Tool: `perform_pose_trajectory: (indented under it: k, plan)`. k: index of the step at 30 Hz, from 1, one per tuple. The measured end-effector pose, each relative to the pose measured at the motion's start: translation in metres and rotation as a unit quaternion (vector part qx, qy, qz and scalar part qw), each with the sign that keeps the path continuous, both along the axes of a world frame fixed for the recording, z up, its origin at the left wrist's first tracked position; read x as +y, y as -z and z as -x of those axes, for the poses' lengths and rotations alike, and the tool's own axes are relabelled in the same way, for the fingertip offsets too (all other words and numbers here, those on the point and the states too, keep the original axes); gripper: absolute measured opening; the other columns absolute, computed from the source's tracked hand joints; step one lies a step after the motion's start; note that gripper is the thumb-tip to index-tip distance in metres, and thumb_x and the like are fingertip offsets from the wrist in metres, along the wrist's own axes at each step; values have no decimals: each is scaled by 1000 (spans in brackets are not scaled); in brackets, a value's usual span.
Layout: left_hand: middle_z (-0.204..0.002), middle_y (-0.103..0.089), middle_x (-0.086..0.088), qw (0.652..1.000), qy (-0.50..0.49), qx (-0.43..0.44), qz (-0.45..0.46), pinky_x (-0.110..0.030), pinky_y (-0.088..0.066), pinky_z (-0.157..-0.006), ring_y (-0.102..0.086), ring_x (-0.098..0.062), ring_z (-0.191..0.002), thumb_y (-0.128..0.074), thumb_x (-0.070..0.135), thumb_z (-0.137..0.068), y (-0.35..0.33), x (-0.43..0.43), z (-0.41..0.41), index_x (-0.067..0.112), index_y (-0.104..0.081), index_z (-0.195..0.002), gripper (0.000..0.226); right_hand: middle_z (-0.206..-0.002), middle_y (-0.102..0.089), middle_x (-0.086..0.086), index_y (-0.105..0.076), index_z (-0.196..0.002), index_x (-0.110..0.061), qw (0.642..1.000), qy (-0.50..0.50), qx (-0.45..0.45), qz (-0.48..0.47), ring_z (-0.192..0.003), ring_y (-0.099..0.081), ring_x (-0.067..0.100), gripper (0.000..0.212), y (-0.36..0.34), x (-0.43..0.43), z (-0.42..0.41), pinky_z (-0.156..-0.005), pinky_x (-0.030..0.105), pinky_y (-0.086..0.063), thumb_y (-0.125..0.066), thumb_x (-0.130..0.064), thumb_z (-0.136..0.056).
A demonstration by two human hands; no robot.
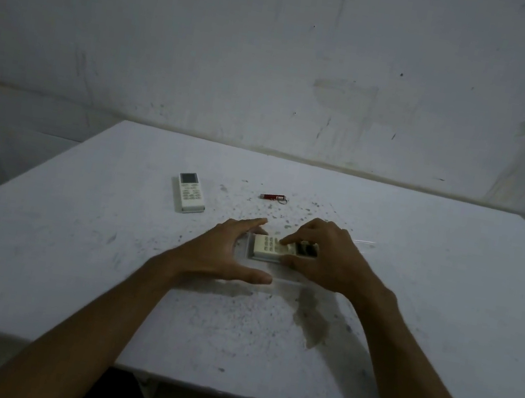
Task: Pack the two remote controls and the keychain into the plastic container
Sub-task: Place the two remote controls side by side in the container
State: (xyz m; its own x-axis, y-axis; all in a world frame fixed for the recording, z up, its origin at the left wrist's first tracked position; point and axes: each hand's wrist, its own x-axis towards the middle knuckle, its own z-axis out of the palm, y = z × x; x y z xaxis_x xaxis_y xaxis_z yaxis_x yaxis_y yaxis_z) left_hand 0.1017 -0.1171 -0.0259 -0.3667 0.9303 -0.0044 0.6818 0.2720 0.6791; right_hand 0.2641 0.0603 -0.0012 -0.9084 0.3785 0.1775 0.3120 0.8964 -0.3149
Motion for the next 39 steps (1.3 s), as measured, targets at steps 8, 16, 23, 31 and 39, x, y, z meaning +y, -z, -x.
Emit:
perform_pose_trajectory:
  k: [8,16,23,31,39]
  plan:
    - [-149,-53,9,984,-76,-36,-159,-27,-44,-98,-48,-10,-131,-45,86,-79,-10,-8,17,34,-48,-147,86,-114,-61,-16,-74,-112,-36,981,32,165,100,-107,-52,6,26,1,10,-12,-92,34,-46,-62,-47,-93]
    - [-141,-42,-26,899,-419,123,33,-51,-24,-113,-36,-43,-133,-54,67,-87,15,20,66,19,-43,-142,74,-119,-67,-6,-71,-115,-30,978,83,157,108,-106,-59,11,26,10,18,-14,-96,42,-51,-60,-43,-95]
    - [-125,-50,-25,874,-434,217,6,-47,-32,-100,-43,-42,-118,-56,28,-96,28,26,68,11,-52,-136,43,-122,-67,-4,-70,-118,-27,979,91,144,107,-107,-56,10,27,11,14,-12,-95,32,-45,-59,-40,-96]
    - [-142,-50,-18,912,-316,75,-250,-46,-45,-103,-45,-33,-127,-52,29,-104,12,14,61,9,-37,-154,56,-115,-63,-14,-66,-117,-33,973,110,187,83,-109,-53,8,33,14,16,-10,-103,41,-43,-58,-53,-93]
    - [-135,-59,10,953,-35,4,-300,-13,-52,-89,-58,3,-119,-73,24,-92,-23,8,3,19,-40,-153,69,-144,-49,-14,-30,-151,-43,921,12,266,284,-115,-62,6,64,-11,8,-12,-88,25,-56,-52,-58,-92]
